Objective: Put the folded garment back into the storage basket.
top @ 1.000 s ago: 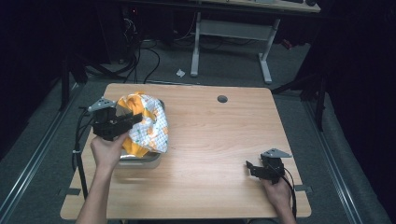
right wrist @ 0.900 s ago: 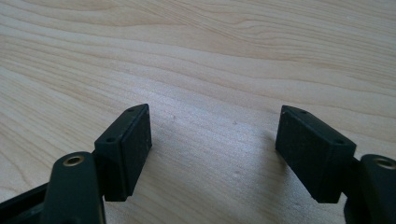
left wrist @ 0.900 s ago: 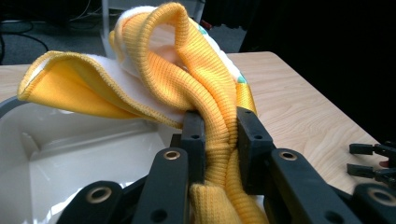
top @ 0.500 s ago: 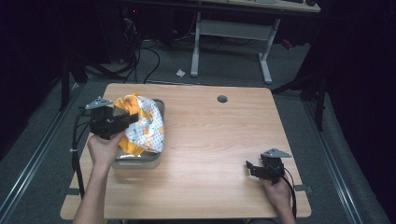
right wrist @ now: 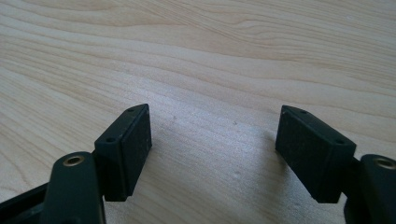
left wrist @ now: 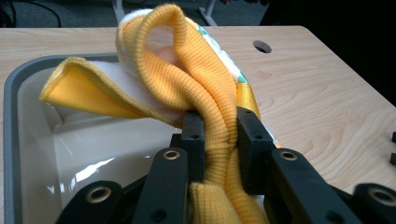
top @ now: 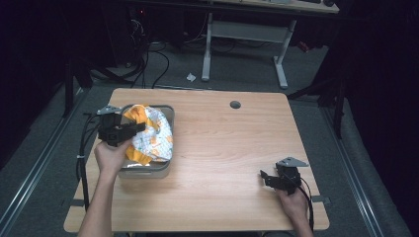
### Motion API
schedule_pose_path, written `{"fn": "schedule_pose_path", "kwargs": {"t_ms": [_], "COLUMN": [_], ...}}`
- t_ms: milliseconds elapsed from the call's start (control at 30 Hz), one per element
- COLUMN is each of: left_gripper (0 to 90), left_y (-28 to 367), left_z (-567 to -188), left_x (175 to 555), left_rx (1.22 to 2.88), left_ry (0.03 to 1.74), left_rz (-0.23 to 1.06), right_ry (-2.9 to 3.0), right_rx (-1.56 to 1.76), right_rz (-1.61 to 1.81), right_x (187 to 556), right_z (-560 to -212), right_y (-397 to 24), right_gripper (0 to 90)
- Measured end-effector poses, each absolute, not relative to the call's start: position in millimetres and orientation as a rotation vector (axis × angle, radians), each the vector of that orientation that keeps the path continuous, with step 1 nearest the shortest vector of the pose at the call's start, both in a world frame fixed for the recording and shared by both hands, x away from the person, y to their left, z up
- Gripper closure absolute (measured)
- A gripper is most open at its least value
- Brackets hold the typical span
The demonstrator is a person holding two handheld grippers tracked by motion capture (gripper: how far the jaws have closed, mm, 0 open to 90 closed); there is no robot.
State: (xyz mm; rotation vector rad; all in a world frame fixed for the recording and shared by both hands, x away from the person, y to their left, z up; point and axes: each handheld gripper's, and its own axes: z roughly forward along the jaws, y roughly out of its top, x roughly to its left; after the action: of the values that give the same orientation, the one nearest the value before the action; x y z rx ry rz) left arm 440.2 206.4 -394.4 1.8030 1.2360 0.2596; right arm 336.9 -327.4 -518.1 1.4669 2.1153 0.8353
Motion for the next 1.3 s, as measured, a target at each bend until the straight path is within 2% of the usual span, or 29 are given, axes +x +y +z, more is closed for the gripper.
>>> {"fn": "schedule_pose_path", "kwargs": {"t_ms": [467, 767, 967, 1300], "left_gripper": [75.2, 75.1, 74.7, 69.3], "left_y": [200.2, 183.0, 176.4, 174.9], "left_z": [-420.0, -438.7, -441.8, -450.1], "left_x": [454.2, 464.2, 464.7, 468.7], "left_rx": [1.891, 2.012, 2.029, 2.103], "left_ry": [1.299, 1.321, 1.33, 1.425], "left_rz": [0.309, 0.346, 0.364, 0.436], "right_ry": [2.116, 2.115, 2.115, 2.116], "right_rx": [1.466, 1.469, 1.469, 1.468], "right_rz": [0.835, 0.835, 0.836, 0.836], "right_x": [336.8, 336.4, 336.3, 336.3], "right_z": [-518.1, -518.0, -518.1, -518.1], "right_y": [-327.3, -327.3, -327.1, -327.2], "right_gripper": [27.1, 27.1, 27.1, 27.1]}}
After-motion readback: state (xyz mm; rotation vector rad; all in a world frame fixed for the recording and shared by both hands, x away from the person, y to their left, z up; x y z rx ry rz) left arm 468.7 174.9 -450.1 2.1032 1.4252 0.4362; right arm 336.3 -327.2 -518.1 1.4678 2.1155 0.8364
